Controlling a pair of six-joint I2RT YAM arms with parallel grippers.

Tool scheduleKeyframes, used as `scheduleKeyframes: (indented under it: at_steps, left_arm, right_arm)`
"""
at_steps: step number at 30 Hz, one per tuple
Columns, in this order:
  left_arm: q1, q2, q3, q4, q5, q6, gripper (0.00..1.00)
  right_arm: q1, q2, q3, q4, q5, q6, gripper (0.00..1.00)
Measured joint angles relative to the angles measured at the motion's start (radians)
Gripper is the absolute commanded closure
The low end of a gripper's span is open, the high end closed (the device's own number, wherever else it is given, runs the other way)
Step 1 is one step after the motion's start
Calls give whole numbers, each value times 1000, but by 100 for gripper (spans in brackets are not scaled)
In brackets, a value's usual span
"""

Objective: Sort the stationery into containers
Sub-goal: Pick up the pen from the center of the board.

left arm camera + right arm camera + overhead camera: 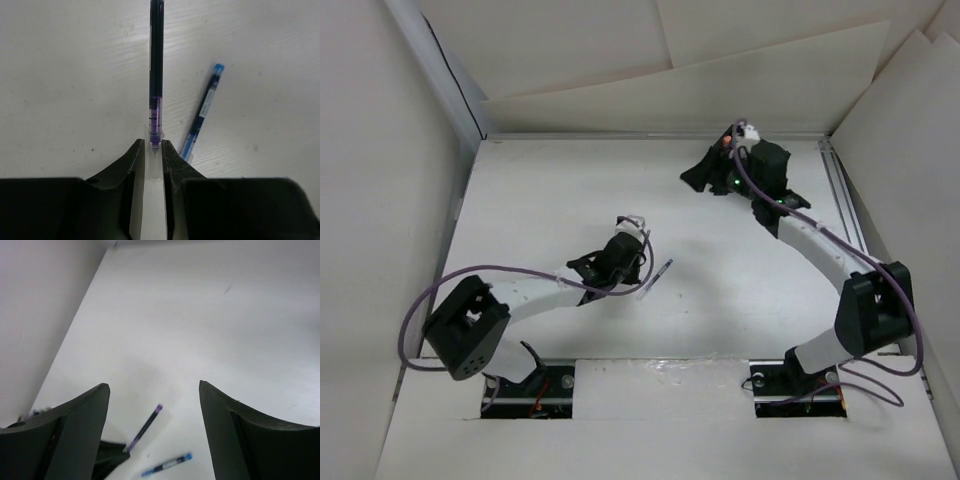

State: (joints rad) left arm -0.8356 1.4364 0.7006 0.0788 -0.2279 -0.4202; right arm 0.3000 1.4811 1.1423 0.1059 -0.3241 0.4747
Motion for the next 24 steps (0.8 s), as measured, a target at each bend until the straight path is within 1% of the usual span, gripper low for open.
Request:
scheduleKeyframes:
  at_steps: [1,2,4,9,12,13,16,17,19,20,22,23,24]
  left_arm:
    - [0,-33,0,0,2,-1,100]
    - [0,-67,0,4,2,-3,100]
    - [0,-128,0,17,7,-4,99]
    - [0,-233,-1,56,19,-10,98]
    - [0,-250,-1,63,29,-12,98]
    - [0,-250,-1,63,35,-12,98]
    - [0,-250,-6,63,48,-14,98]
    - [0,-250,-6,63,53,-15,98]
    - [0,-250,-6,63,56,-15,98]
    - [0,-250,-6,64,55,-15,98]
    - [0,-250,-6,65,56,-16,98]
    - [0,-250,-6,65,57,-16,98]
    - [0,-250,-6,65,57,-16,98]
  right_arm:
    - [30,17,-8,5,-31,2,19]
    - [62,36,-16,6,-60,2,15]
    - [115,75,-33,14,-106,8,13]
    - [226,142,-68,16,-159,25,13]
    - [266,158,-78,28,-171,36,17]
    - [274,162,-78,34,-173,39,27]
    - [288,163,-78,51,-178,50,37]
    - [290,163,-78,61,-179,53,43]
    - [290,163,-78,77,-179,57,51]
    - [290,163,-78,83,-177,60,60]
    - [288,164,-78,90,-173,65,68]
    - [287,166,-78,91,-171,67,78]
    - [285,169,-78,95,-170,71,81]
